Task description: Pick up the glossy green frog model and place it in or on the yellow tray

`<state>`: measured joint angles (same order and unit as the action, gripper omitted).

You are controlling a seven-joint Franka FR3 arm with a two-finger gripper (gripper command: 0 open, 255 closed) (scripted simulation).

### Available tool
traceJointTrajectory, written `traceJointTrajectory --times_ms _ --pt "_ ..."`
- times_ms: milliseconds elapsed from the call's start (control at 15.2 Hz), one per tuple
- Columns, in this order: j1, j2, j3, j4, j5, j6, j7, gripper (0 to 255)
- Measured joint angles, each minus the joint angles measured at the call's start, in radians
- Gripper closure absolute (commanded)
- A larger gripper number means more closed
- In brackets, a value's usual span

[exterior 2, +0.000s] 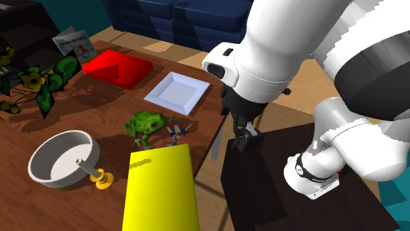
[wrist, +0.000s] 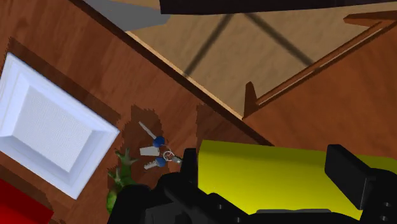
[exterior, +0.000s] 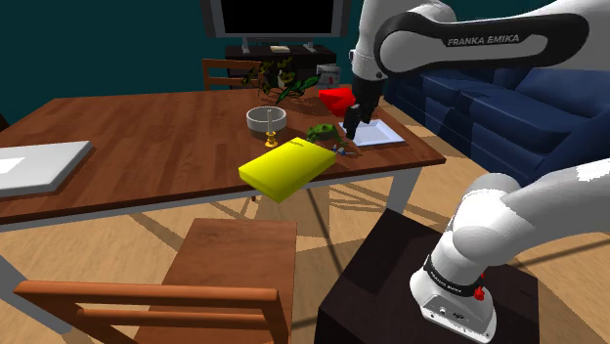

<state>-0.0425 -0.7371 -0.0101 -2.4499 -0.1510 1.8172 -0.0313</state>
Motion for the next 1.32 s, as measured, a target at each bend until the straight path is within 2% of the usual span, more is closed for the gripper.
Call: traceJointTrajectory --times_ms 198,726,1188,1320 --pt "-0.019 0.049 -0.007 -0.042 -0.07 0.126 -0.021 0" --pt "-0.103 0.262 -0.03 -0.059 -0.289 0.466 -0.034 0" --pt "-0.204 0.49 -0.022 0.024 -0.545 0.712 0.05 0" --pt "-0.216 0.528 -0.02 0.047 -0.583 0.738 0.069 0"
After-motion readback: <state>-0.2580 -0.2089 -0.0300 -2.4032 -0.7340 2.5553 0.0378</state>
